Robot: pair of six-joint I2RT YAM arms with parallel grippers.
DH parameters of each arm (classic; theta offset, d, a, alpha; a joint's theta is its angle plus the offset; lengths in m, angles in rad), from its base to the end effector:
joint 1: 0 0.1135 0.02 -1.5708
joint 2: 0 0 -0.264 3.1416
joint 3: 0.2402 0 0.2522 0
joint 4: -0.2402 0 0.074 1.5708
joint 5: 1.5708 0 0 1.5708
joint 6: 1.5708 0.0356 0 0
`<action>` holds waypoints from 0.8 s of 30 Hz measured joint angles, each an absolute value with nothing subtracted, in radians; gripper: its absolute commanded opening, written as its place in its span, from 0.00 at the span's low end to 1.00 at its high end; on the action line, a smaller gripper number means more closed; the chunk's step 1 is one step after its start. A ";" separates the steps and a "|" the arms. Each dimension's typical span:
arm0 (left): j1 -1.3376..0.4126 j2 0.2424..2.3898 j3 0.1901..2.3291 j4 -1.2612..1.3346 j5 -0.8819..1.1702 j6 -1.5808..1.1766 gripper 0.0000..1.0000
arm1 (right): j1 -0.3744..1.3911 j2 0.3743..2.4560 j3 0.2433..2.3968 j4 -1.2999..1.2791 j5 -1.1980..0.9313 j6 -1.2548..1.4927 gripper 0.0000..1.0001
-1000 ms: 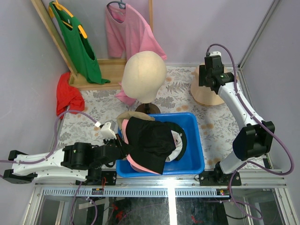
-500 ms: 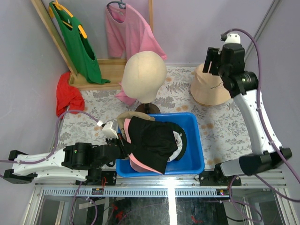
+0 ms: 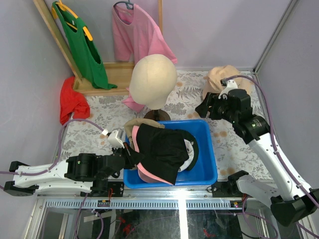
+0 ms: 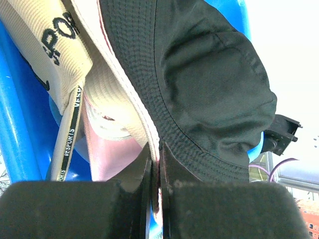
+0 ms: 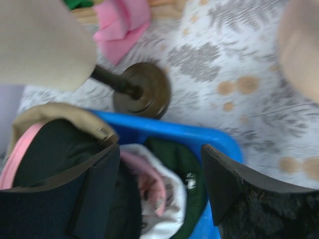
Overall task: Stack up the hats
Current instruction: Pick up the hat from the bin.
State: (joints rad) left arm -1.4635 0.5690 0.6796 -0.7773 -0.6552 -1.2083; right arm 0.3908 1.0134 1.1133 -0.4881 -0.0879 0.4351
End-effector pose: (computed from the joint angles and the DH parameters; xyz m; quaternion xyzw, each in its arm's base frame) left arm 0.0339 -0.1118 0.2792 -0.0310 0.8627 -0.3349 0.3778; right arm 0.2017 0.0865 0.3802 -0.0061 0.8298 0.2569 0.4955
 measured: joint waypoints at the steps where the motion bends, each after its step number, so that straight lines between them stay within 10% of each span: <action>1: -1.464 0.568 0.680 -0.775 -0.656 -1.207 0.00 | 0.404 1.000 1.087 -0.472 -0.112 0.458 0.71; 24: -1.464 0.604 0.675 -0.752 -0.667 -1.203 0.00 | 0.944 1.079 0.993 -0.393 -0.069 0.638 0.69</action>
